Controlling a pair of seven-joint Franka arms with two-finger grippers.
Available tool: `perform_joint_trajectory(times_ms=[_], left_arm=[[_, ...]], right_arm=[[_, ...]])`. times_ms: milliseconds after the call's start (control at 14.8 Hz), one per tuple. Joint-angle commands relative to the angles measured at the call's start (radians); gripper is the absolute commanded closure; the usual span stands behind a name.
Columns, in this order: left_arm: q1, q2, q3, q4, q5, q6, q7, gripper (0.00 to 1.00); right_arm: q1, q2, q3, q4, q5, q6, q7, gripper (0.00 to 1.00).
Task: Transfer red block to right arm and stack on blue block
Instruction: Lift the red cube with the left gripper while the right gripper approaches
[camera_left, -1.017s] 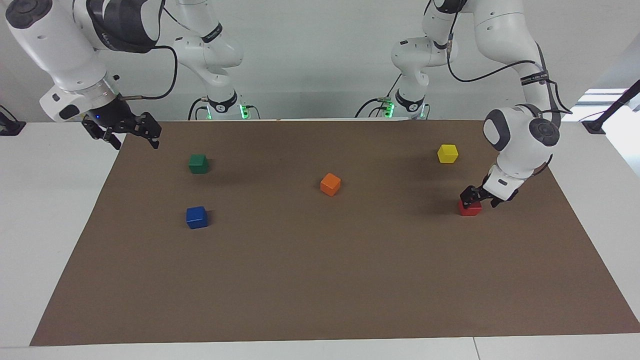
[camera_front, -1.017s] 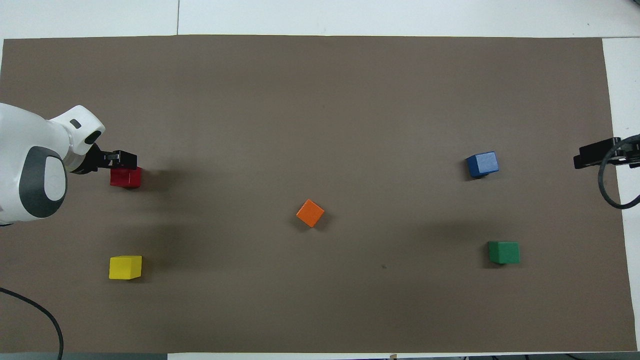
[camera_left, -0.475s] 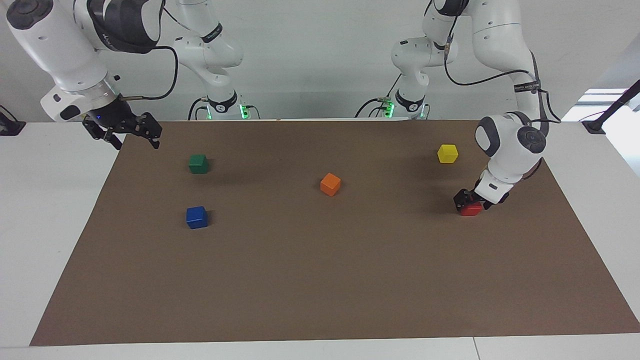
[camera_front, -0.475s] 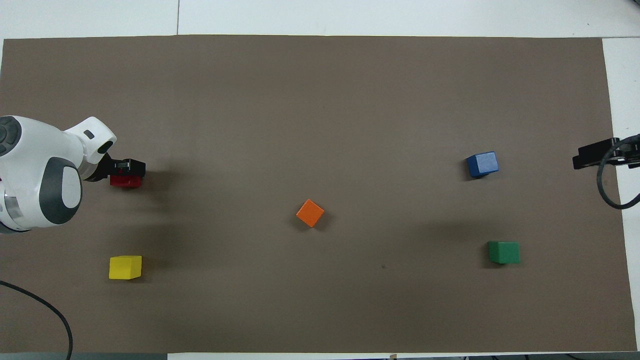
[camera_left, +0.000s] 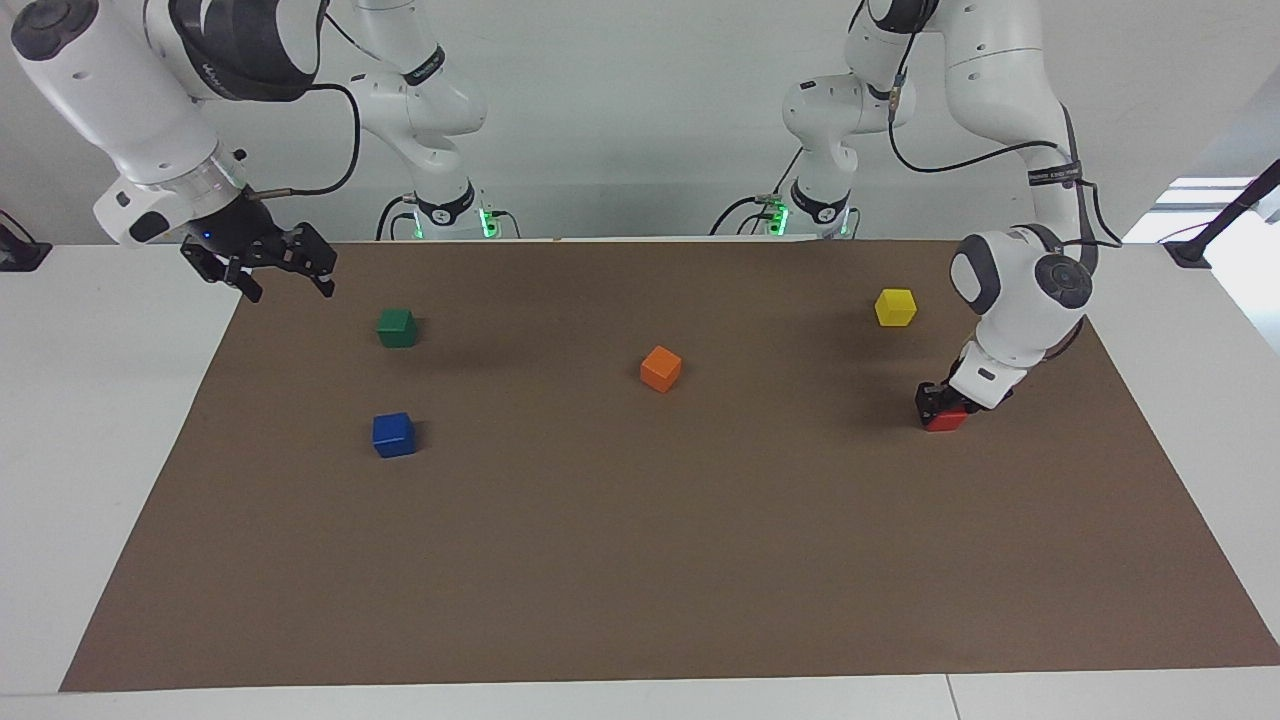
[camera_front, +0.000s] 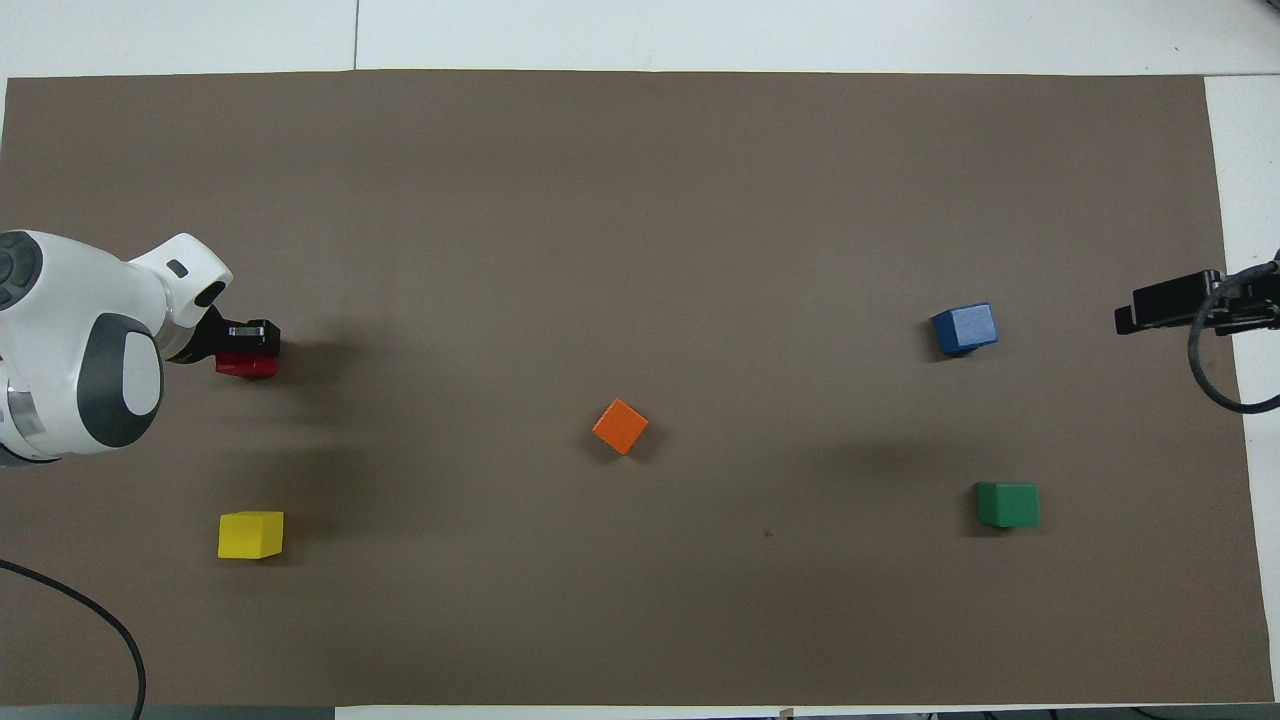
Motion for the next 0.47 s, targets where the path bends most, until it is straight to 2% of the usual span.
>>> perform_joint_trajectory(times_ms=[0, 136, 271, 407], left_arm=[[0.000, -0.006, 0.003, 0.078, -0.008, -0.123, -0.015, 1.00], [0.000, -0.012, 0.003, 0.158, -0.081, -0.237, -0.070, 1.00], [-0.012, -0.013, 0.002, 0.267, -0.100, -0.376, -0.163, 1.00], [-0.016, -0.013, -0.012, 0.370, -0.152, -0.485, -0.313, 1.00]], right_arm=[[-0.027, -0.014, 0.004, -0.034, 0.202, 0.001, 0.005, 0.00], [-0.038, -0.004, 0.004, -0.048, 0.370, -0.005, -0.069, 0.00], [-0.076, 0.016, 0.004, -0.083, 0.597, -0.017, -0.171, 0.00], [-0.101, 0.052, 0.003, -0.117, 0.808, -0.078, -0.281, 0.00]])
